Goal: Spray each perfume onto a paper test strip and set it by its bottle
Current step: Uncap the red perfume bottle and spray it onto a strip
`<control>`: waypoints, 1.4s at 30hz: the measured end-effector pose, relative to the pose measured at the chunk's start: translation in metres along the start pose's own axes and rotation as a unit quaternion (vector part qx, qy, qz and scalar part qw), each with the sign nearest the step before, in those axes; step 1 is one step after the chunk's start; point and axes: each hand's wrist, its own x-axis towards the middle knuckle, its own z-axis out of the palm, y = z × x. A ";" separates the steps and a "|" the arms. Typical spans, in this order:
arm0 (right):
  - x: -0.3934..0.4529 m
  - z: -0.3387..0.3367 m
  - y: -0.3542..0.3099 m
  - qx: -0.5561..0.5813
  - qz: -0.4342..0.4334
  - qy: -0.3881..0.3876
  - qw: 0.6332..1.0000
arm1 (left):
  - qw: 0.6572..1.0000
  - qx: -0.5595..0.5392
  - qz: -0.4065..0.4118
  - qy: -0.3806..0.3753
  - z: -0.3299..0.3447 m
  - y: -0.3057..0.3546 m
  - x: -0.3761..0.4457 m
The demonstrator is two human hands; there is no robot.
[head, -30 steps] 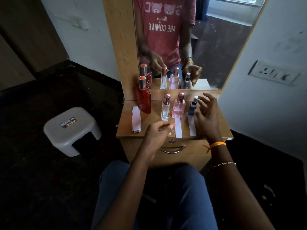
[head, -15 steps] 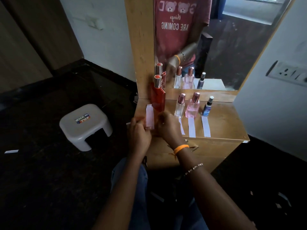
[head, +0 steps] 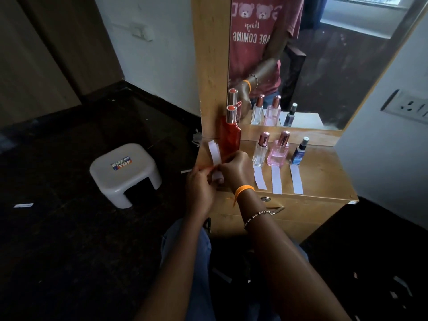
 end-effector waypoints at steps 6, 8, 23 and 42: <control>0.001 0.001 0.000 -0.026 -0.019 -0.010 0.999 | 1.000 0.004 -0.007 -0.004 0.000 -0.003 0.001; 0.000 0.002 0.000 -0.023 -0.028 -0.004 0.999 | 1.000 0.003 -0.003 -0.005 0.000 -0.004 0.001; 0.003 -0.003 0.006 -0.032 -0.075 0.010 0.997 | 1.000 -0.003 0.000 0.003 -0.001 -0.003 -0.003; -0.032 -0.042 0.022 0.113 -0.119 -0.033 0.986 | 0.981 -0.193 -0.034 -0.018 -0.013 0.032 0.005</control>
